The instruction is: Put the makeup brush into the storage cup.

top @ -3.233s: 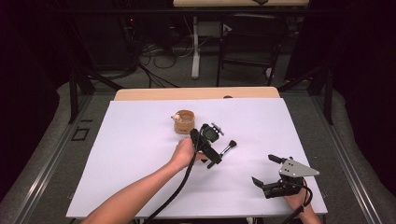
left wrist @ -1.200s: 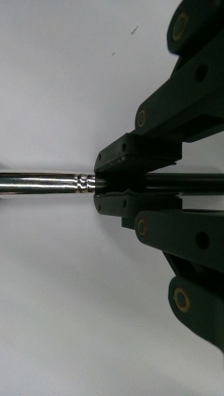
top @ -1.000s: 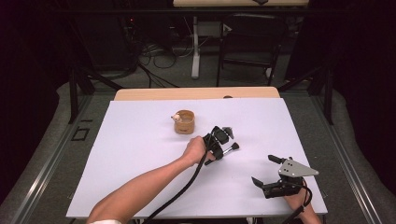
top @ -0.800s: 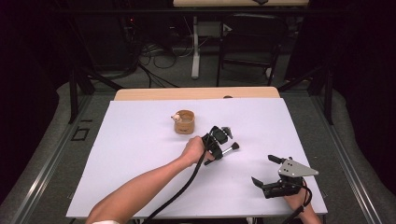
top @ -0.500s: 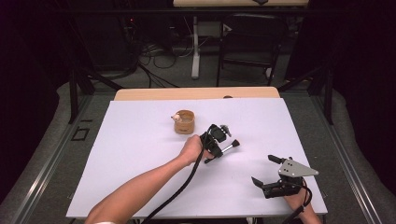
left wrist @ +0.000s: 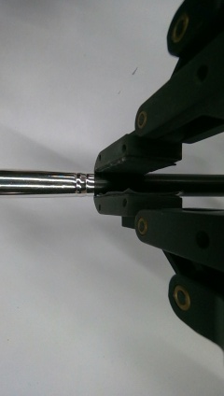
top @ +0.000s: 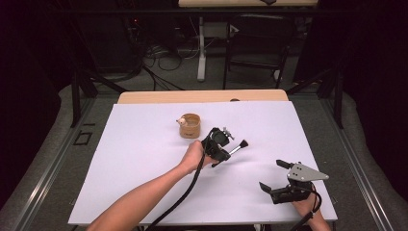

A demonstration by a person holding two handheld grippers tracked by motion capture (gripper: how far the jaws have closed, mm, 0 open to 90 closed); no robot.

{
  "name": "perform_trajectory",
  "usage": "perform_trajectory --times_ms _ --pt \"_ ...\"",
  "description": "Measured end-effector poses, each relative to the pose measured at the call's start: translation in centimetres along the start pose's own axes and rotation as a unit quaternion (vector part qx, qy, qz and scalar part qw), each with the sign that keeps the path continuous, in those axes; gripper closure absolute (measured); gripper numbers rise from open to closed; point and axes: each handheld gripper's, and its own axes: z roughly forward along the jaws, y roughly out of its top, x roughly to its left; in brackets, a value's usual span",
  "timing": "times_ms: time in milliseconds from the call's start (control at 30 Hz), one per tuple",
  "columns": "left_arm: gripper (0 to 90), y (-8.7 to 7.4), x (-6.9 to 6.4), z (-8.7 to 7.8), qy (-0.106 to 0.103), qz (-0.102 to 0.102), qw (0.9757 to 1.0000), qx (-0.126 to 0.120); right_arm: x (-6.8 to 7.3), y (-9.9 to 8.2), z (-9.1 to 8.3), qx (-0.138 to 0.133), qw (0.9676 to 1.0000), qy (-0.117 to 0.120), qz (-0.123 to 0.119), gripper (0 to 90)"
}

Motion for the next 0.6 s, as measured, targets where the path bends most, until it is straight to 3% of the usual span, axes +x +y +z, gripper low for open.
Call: perform_trajectory --times_ms 300,600 --pt "79.0 -1.3 0.0 -0.8 -0.004 -0.004 0.9985 -0.054 0.1 0.2 0.3 0.011 0.9998 0.005 0.016 0.0" --pt "79.0 -3.0 0.0 -1.3 -0.003 -0.018 0.9936 -0.111 0.0 0.7 0.7 0.028 0.9988 0.007 0.039 0.0"
